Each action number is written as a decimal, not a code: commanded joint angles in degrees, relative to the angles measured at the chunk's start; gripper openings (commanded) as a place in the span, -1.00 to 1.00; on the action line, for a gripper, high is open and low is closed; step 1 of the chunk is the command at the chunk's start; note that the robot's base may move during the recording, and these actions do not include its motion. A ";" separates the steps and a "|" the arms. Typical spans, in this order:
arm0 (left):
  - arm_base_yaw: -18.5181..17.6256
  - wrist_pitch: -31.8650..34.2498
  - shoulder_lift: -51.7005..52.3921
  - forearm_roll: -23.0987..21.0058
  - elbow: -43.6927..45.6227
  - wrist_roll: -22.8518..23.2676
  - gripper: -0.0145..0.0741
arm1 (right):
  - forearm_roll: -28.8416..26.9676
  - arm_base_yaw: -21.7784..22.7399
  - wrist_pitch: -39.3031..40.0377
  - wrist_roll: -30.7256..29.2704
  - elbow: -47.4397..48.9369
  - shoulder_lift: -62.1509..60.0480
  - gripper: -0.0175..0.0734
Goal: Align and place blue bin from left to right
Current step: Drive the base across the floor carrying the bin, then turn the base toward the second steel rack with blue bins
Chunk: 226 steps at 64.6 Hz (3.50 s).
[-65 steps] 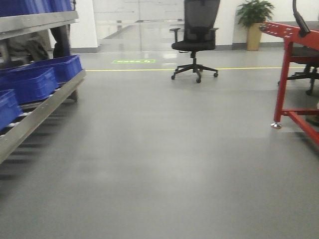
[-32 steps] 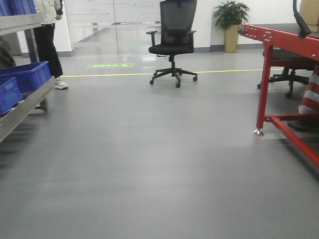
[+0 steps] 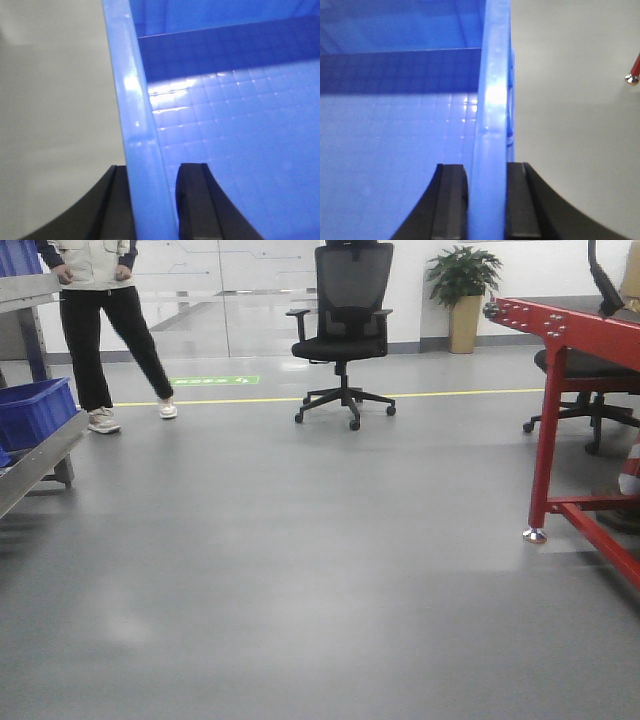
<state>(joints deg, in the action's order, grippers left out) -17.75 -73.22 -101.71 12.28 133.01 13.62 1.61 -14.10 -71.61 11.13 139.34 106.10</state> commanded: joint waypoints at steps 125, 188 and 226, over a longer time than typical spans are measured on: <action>-0.16 3.26 1.24 1.54 0.96 -0.95 -0.71 | 2.64 0.21 7.79 -1.33 1.16 -1.21 -0.79; -0.16 3.26 1.24 1.54 0.96 -0.95 -0.71 | 2.64 0.21 7.79 -1.33 1.16 -1.21 -0.79; -0.16 3.26 1.24 1.54 0.96 -0.95 -0.71 | 2.64 0.21 7.79 -1.33 1.16 -1.21 -0.79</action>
<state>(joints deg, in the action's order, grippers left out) -17.75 -72.98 -101.74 12.41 133.01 13.62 1.70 -14.10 -71.19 11.04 139.34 106.10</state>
